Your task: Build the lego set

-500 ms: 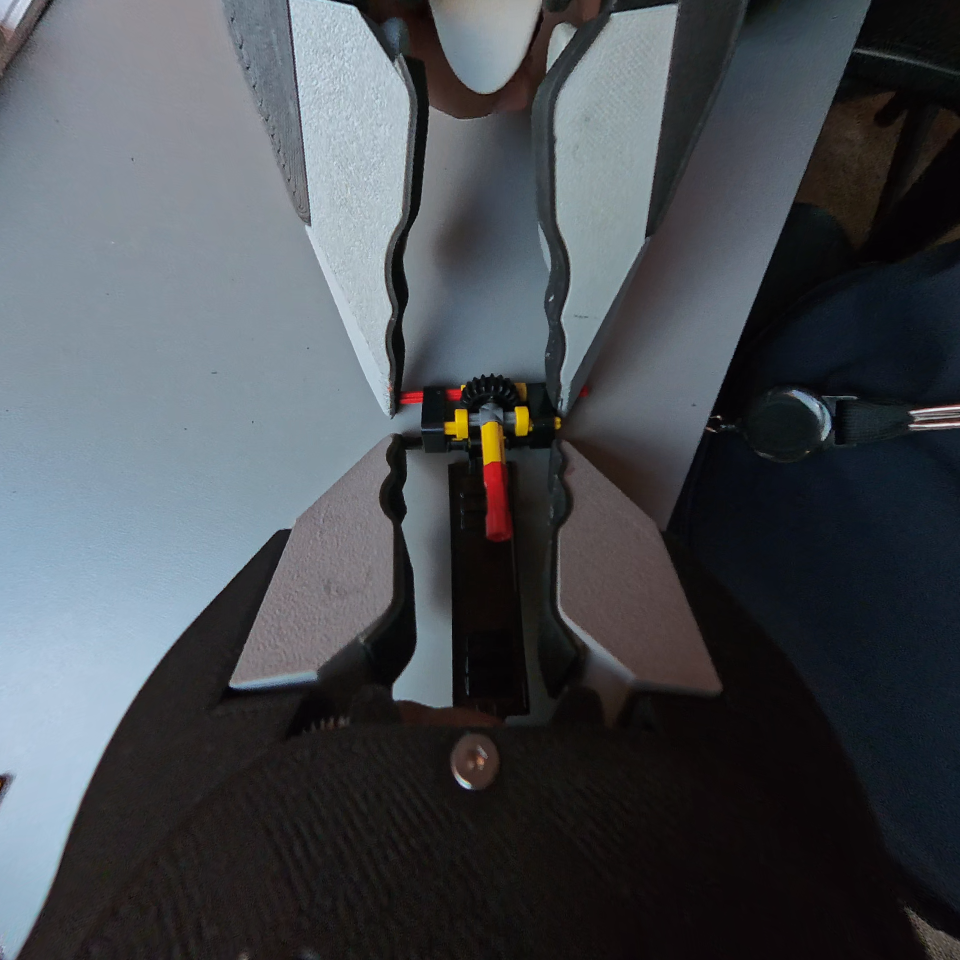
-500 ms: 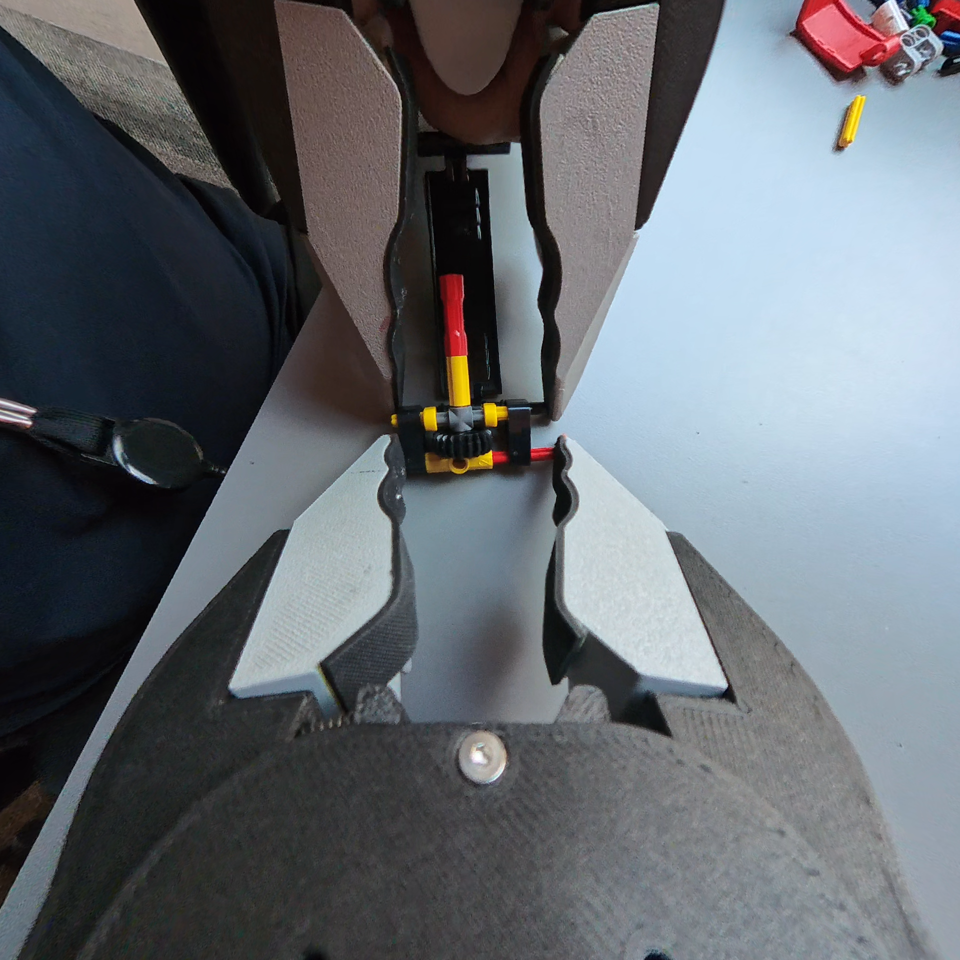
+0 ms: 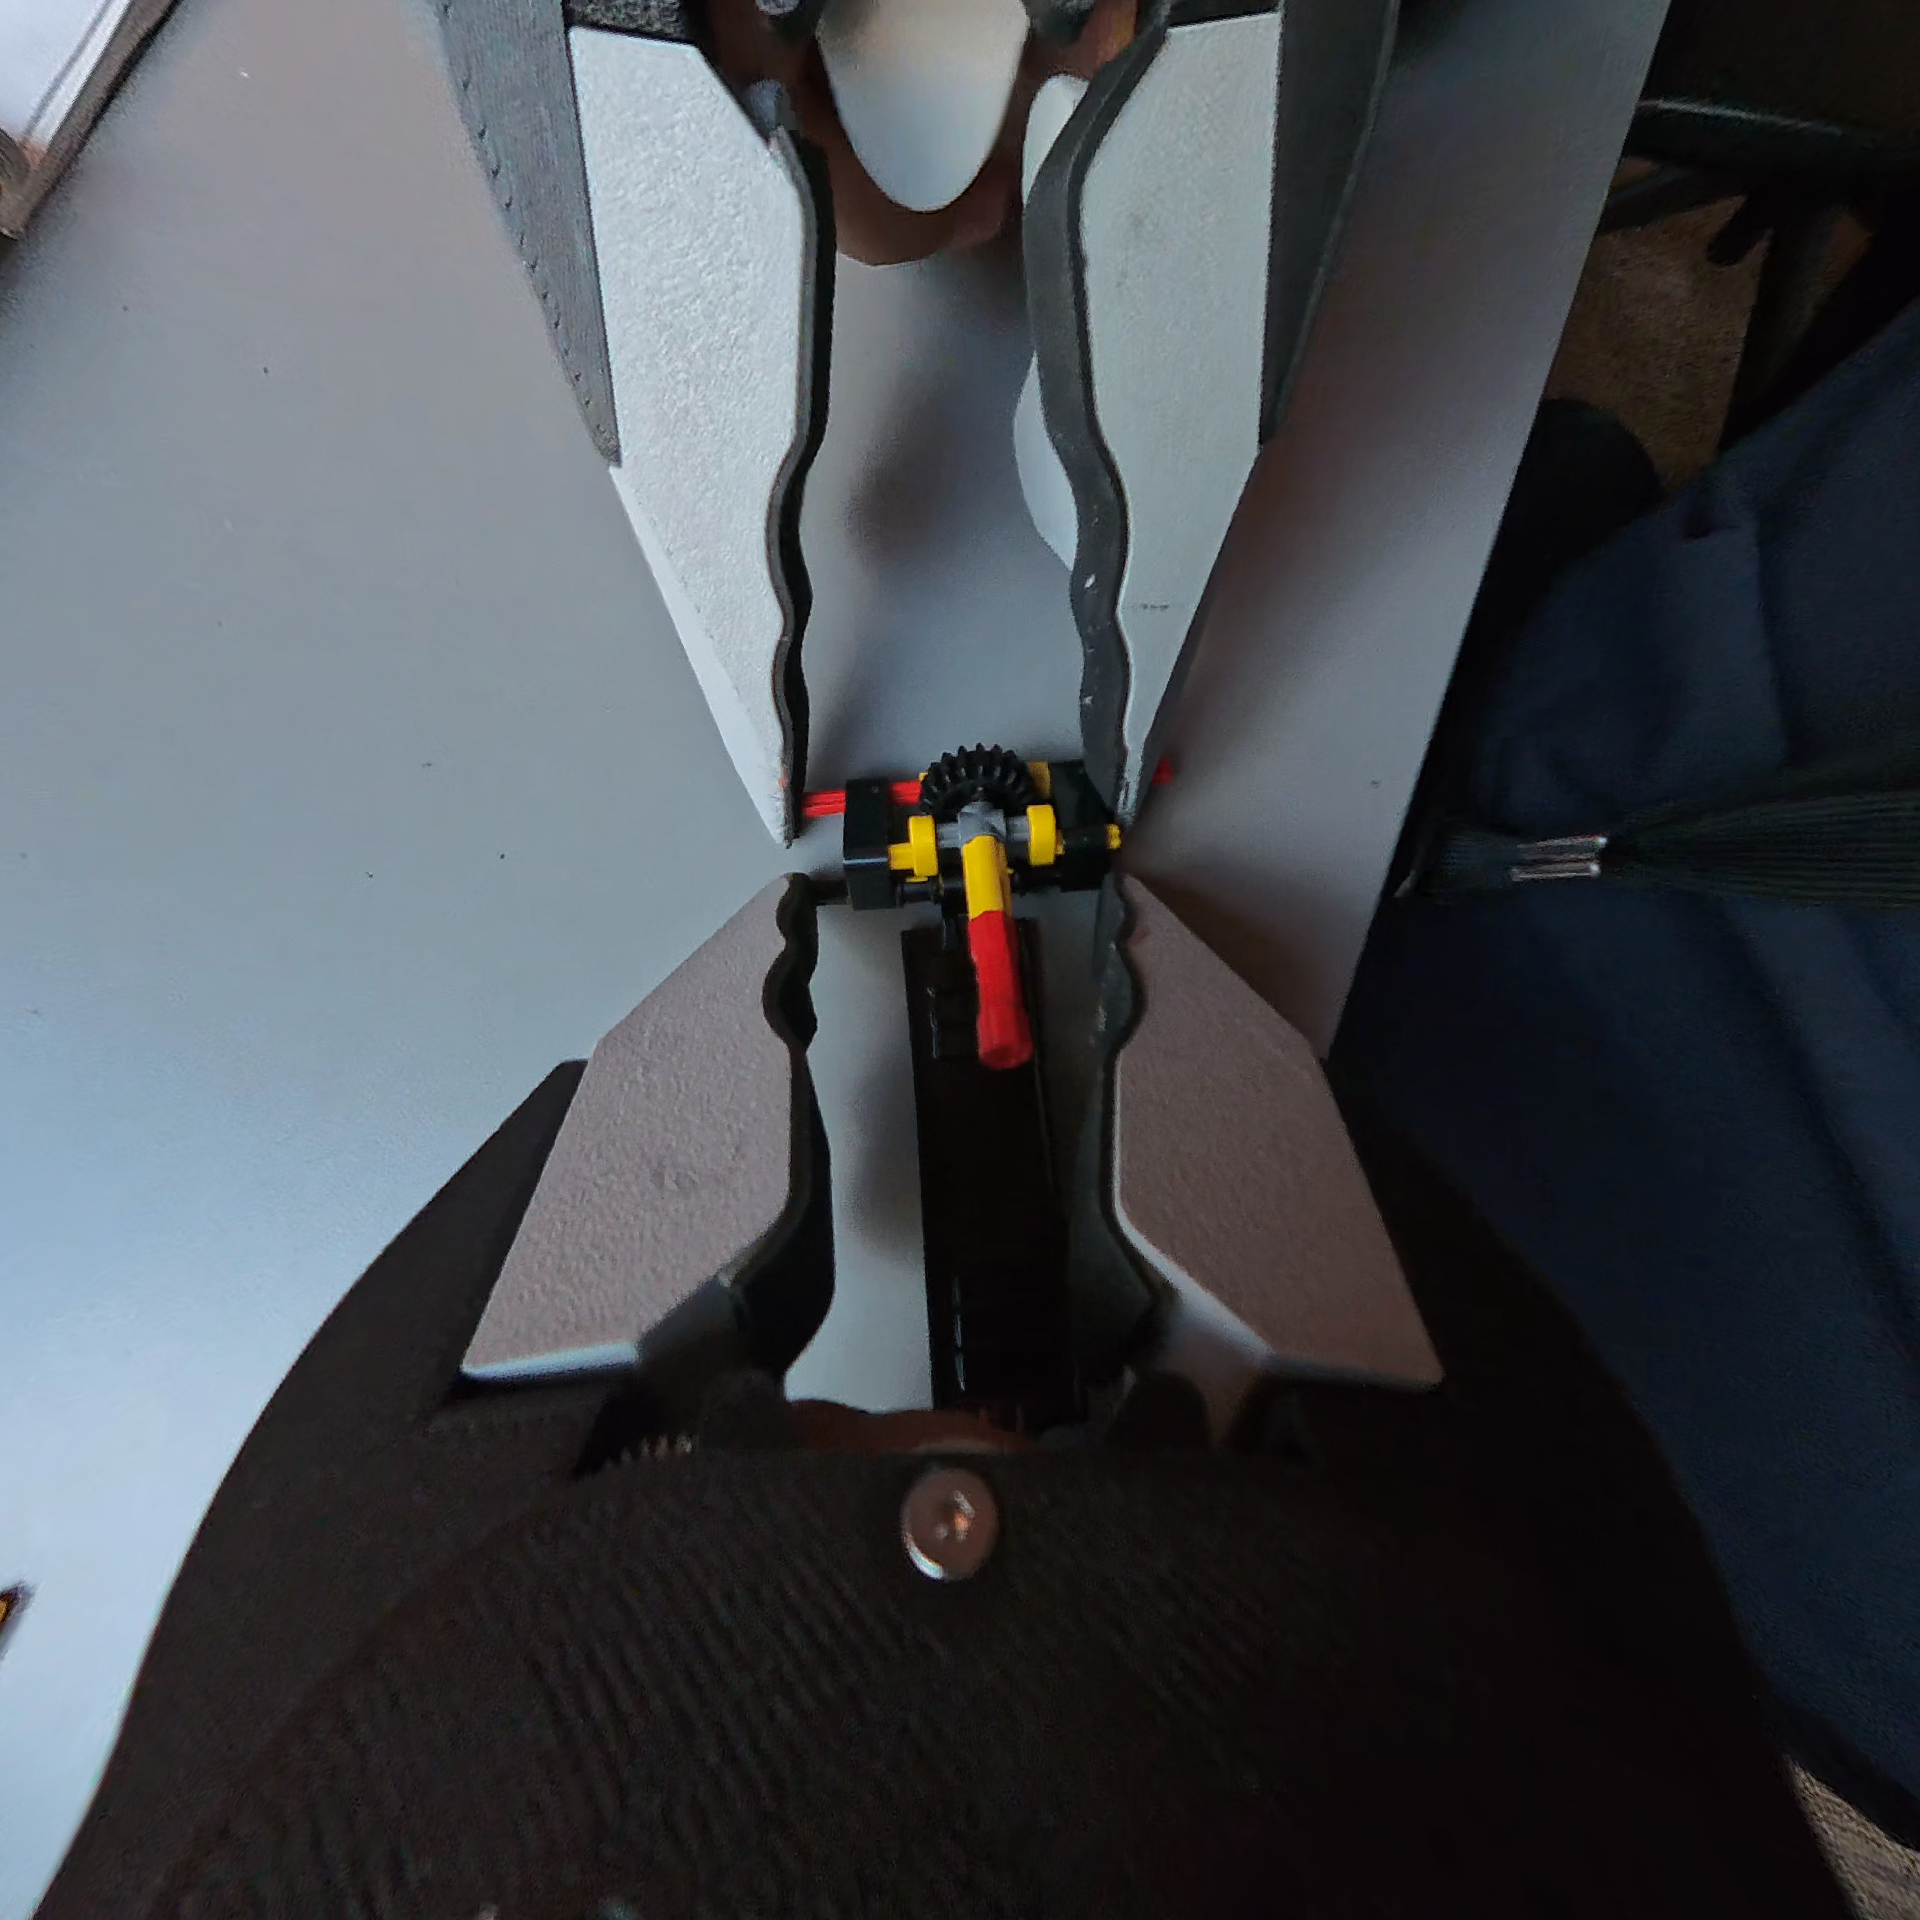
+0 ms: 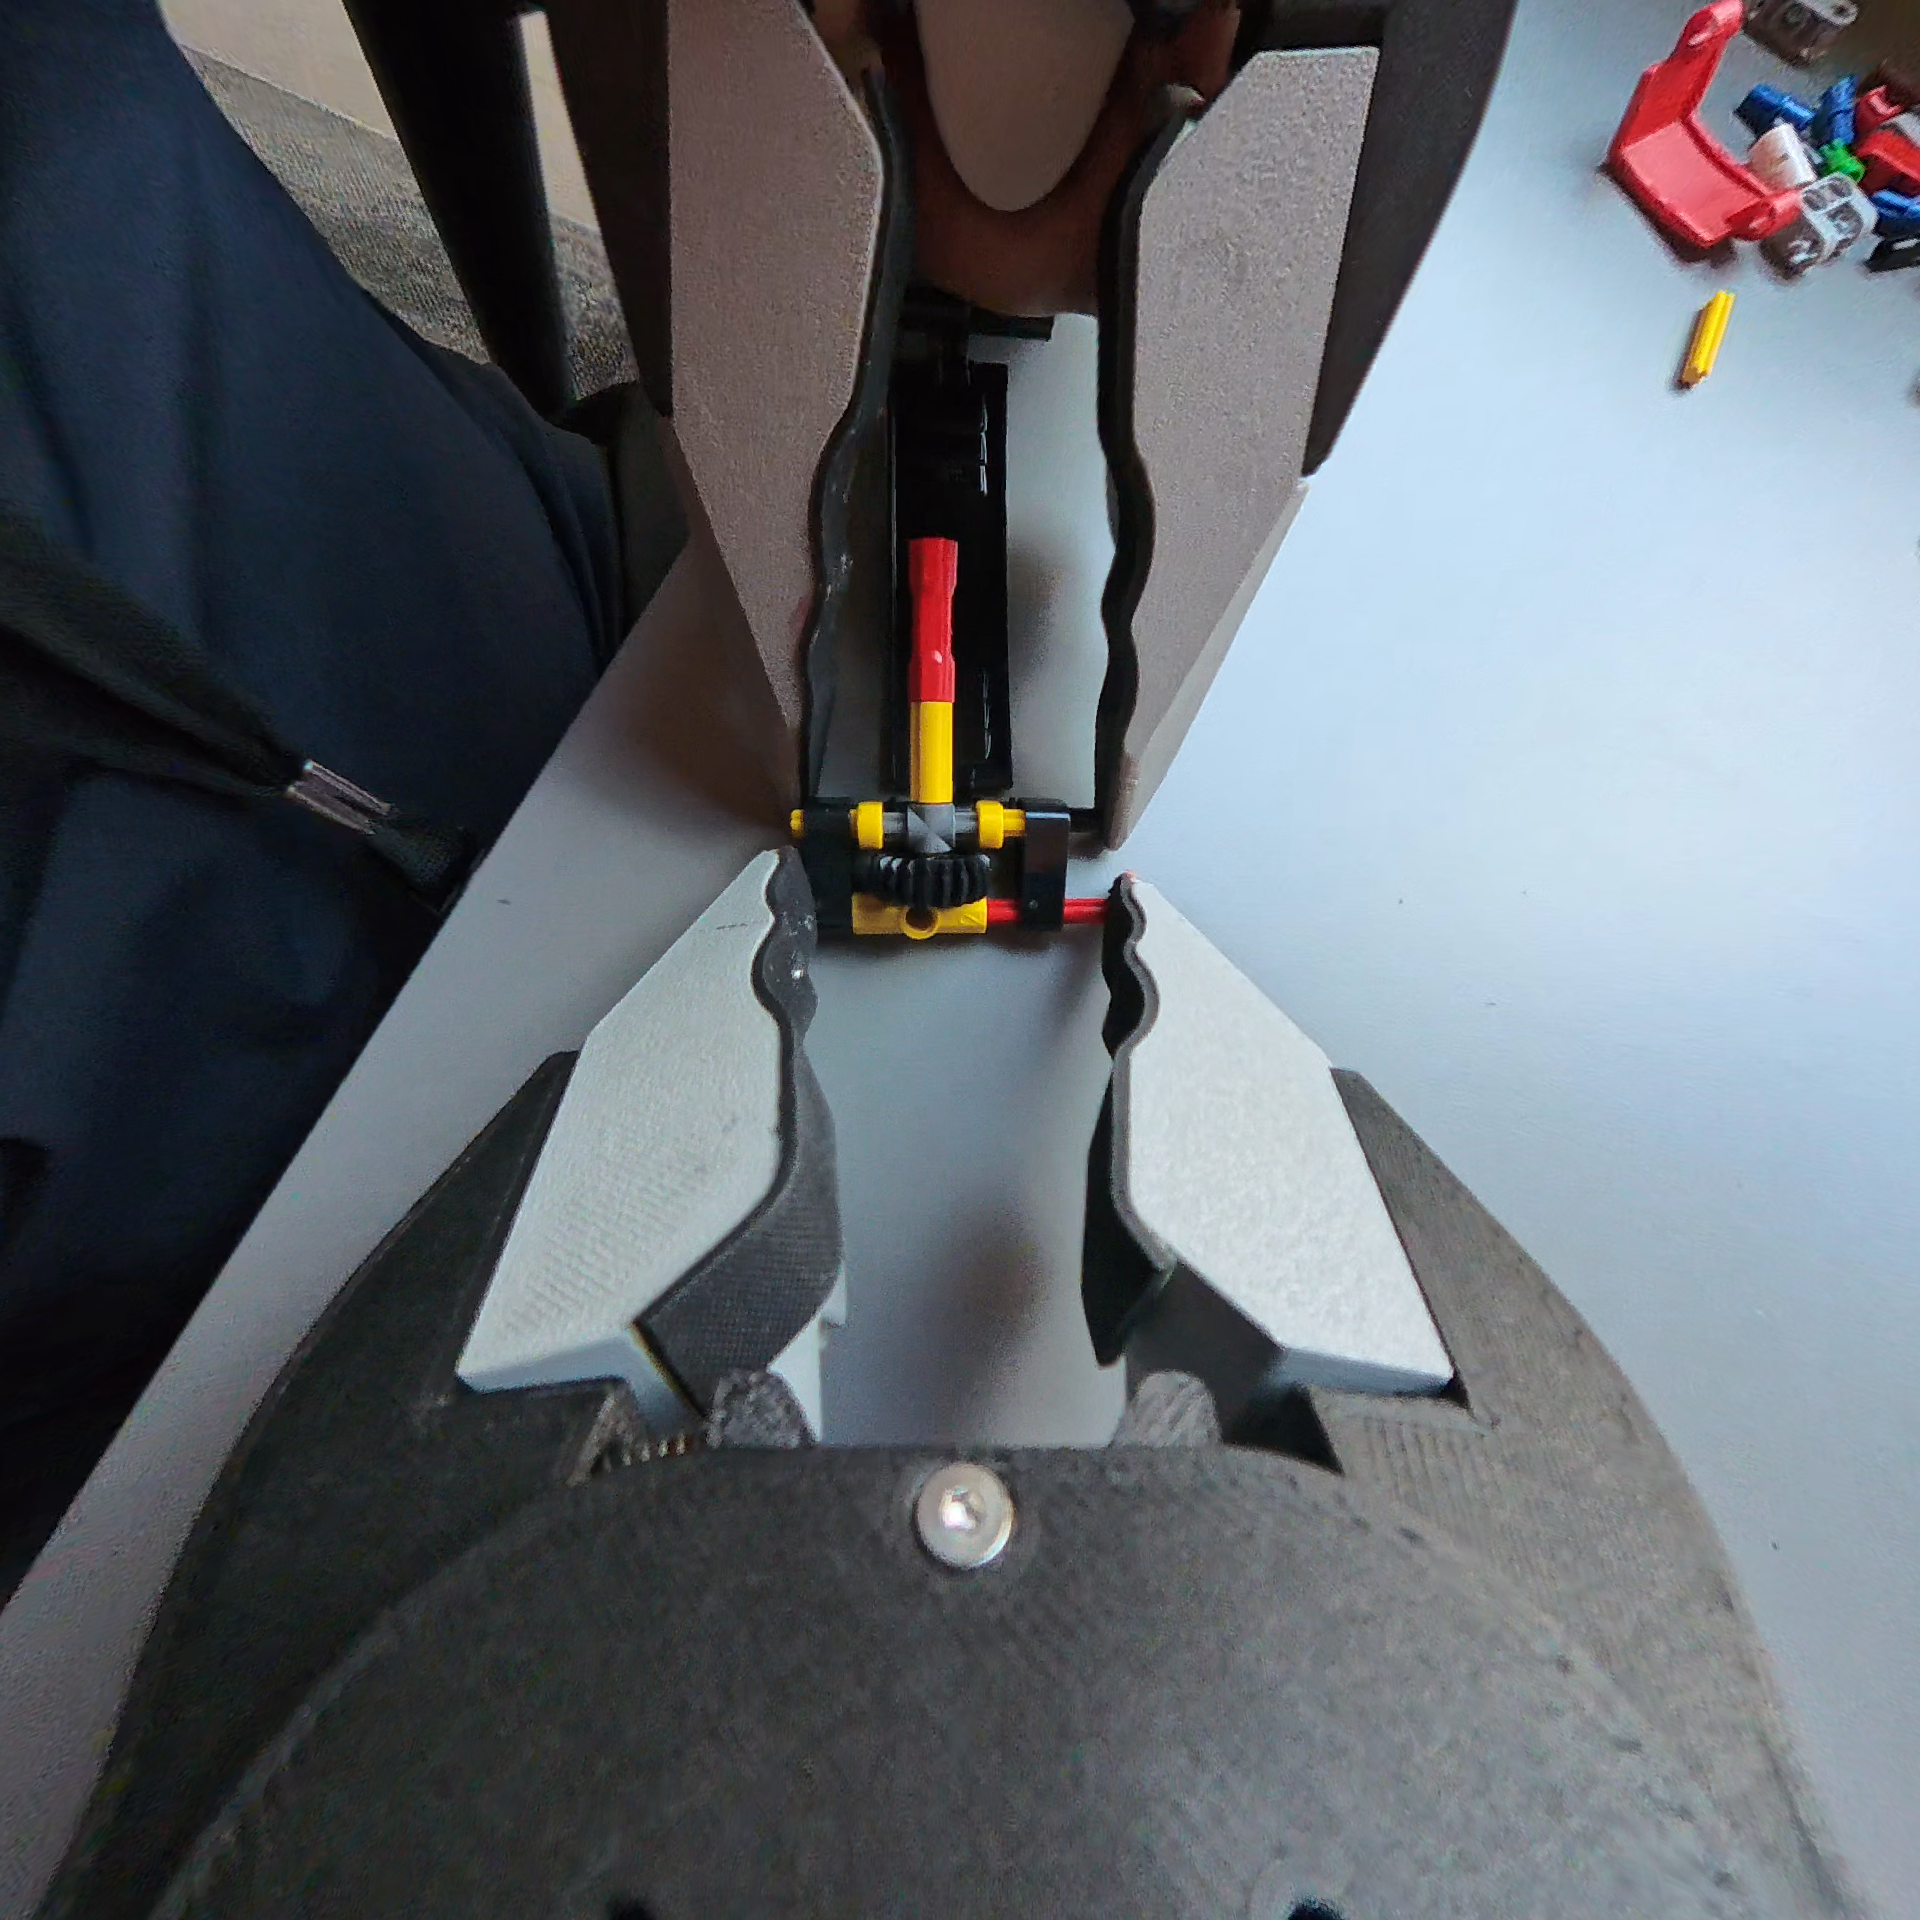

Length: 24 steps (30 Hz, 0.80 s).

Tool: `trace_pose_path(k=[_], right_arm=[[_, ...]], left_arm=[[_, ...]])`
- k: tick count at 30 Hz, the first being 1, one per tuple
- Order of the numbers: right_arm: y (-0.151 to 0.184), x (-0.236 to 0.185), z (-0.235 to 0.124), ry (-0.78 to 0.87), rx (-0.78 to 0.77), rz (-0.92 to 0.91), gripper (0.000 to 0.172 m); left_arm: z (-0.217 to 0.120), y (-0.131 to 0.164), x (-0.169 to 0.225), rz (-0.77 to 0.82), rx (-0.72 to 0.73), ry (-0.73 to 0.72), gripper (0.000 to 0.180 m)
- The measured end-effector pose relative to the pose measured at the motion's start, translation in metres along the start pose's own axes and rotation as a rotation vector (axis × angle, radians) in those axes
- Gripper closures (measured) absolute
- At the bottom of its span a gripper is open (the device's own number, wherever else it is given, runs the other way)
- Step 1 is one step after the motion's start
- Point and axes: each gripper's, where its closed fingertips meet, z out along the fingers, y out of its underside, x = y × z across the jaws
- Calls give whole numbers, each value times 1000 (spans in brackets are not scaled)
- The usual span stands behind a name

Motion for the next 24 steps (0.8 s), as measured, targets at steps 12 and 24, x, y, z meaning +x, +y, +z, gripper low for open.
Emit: trace_pose_path(k=[12,24], right_arm=[[-9,10,-7,235,92,-170,115],[-7,16,-9,255,94,-160,115]], left_arm=[[-39,6,-16,-121,206,93,120],[-41,21,-17,-106,148,125,120]])
